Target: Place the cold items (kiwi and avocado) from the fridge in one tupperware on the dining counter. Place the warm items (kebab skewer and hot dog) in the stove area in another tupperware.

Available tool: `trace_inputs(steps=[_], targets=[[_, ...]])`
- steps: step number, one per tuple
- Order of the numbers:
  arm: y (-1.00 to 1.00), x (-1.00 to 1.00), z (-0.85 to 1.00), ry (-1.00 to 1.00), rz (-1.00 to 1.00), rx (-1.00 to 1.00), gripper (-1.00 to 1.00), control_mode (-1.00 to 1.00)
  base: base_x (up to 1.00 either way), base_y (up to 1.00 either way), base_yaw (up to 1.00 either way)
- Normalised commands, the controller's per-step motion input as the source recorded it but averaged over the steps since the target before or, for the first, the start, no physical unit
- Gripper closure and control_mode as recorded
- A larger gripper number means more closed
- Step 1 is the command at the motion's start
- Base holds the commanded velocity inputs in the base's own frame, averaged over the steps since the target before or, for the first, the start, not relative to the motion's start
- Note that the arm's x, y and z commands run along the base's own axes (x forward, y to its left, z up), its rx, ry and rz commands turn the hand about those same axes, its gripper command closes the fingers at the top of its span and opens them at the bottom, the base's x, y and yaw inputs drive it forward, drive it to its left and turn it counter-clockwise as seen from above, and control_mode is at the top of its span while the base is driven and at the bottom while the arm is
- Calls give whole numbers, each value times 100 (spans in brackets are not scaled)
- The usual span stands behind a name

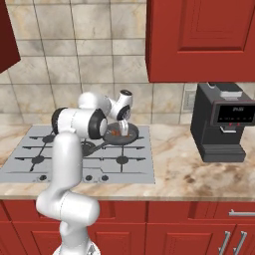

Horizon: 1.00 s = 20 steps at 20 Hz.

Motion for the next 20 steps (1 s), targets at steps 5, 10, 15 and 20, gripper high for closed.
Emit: trace_inputs(steps=[5, 10, 15, 20], targets=[[0, -6, -25, 0, 0, 0, -100, -100, 0, 0, 0], [9, -20, -25, 0, 0, -1, -100, -100, 0, 0, 0], [9, -2, -22, 0, 0, 0, -100, -100, 0, 0, 0], [0, -5, -7, 0, 0, 0, -100, -100, 0, 0, 0]])
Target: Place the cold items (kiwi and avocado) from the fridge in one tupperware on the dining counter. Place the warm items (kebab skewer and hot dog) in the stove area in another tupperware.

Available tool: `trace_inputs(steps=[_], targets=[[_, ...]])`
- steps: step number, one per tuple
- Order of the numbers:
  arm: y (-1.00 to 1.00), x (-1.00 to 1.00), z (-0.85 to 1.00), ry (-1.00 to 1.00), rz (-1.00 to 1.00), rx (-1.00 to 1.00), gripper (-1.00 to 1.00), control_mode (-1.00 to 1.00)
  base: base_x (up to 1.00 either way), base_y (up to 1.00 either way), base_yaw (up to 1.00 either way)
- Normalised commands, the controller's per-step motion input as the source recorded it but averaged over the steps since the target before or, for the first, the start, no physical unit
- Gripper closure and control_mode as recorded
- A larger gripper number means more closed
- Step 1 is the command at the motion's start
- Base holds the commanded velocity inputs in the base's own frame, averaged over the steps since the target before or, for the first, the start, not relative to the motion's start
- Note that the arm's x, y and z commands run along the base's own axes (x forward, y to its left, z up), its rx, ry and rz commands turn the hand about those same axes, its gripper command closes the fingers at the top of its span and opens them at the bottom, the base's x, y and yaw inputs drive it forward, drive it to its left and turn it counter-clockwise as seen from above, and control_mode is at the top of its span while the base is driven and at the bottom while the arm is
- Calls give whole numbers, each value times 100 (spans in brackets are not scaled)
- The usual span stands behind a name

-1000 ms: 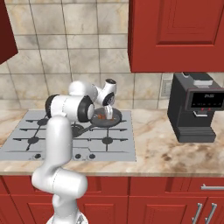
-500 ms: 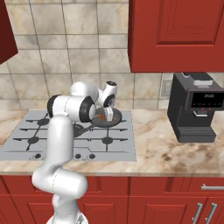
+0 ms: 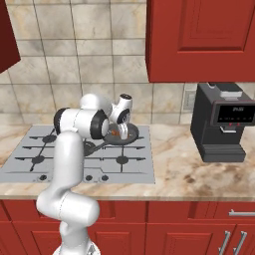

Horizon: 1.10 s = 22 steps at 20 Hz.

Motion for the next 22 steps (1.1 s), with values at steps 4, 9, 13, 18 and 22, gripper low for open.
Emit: trace_inputs(steps=[4, 9, 13, 18, 22], targets=[[0, -6, -8, 0, 0, 0, -100, -100, 0, 0, 0], [0, -19, -15, -1, 0, 0, 100, -100, 0, 0, 0], [0, -15, -15, 0, 0, 0, 100, -100, 0, 0, 0], [0, -9, -19, 0, 0, 0, 100, -100, 0, 0, 0], [8, -1, 6, 2, 0, -2, 100, -100, 0, 0, 0]])
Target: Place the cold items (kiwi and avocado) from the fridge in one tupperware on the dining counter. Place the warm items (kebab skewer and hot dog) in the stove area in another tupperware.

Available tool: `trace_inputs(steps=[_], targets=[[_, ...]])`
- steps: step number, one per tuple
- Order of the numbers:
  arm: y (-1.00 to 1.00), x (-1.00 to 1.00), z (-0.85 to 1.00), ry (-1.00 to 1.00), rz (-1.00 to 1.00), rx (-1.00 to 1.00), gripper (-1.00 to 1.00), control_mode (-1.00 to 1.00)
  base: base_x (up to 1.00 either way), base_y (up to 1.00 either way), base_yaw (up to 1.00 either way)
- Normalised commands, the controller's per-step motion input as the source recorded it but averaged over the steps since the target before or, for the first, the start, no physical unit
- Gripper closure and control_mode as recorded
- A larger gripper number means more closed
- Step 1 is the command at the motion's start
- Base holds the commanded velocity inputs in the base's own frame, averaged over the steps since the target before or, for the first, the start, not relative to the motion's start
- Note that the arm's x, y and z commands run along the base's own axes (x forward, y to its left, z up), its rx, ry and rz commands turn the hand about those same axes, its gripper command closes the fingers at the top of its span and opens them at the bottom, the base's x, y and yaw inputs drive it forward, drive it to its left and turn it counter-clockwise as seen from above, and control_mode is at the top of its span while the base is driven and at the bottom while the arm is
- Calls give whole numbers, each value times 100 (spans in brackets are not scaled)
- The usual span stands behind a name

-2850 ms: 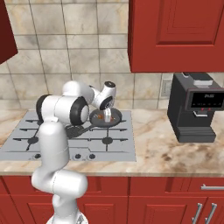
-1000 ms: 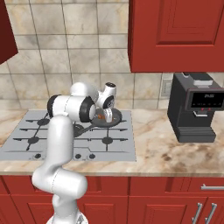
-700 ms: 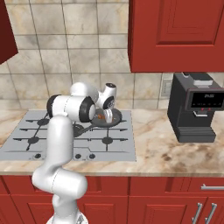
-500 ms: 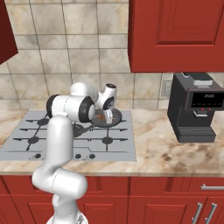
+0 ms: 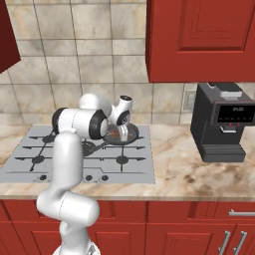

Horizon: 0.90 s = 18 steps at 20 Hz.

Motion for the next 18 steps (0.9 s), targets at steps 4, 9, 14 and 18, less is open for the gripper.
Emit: trace_inputs(steps=[4, 9, 14, 18], targets=[[10, -18, 74, 2, 0, -16, 100, -100, 0, 0, 0], [6, -79, 66, -1, -6, -7, 100, -100, 0, 0, 0], [5, -100, 47, -2, -18, 0, 100, -100, 0, 0, 0], [23, -100, 57, 0, -17, 0, 100, -100, 0, 0, 0]])
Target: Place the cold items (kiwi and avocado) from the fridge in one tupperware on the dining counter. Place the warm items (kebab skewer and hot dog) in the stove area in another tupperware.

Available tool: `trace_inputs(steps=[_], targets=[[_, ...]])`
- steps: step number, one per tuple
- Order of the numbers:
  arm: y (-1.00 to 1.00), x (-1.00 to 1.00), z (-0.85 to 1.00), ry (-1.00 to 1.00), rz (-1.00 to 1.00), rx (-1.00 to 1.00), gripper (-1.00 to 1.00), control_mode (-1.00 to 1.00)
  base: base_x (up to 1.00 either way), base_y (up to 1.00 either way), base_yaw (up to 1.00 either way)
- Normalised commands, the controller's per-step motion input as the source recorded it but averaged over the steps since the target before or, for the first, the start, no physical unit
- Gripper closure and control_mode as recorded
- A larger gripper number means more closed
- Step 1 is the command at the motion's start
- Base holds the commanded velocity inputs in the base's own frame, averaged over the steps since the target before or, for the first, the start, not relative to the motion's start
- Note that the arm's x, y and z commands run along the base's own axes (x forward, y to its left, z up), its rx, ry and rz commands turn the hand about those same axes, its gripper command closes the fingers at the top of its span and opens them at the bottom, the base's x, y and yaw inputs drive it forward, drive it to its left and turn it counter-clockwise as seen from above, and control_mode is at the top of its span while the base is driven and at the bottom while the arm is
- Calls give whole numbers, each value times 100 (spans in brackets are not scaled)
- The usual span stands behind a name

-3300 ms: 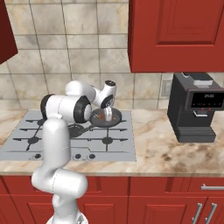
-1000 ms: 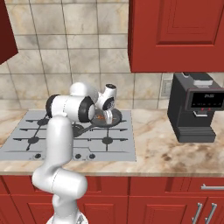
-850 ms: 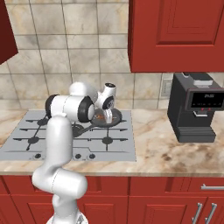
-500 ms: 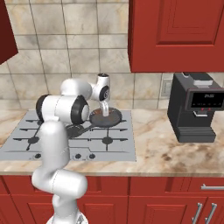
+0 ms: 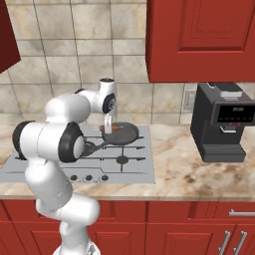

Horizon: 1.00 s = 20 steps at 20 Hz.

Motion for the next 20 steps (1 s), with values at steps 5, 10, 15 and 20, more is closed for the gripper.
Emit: trace_inputs(steps=[5, 10, 15, 20], targets=[[18, -100, 64, 0, -12, 0, 100, -100, 0, 0, 0], [21, -100, 43, 0, -14, 0, 100, -100, 0, 0, 0], [25, -99, 34, 3, -41, 6, 100, -100, 0, 0, 0], [4, -96, 11, 3, -66, 10, 100, -100, 0, 0, 0]])
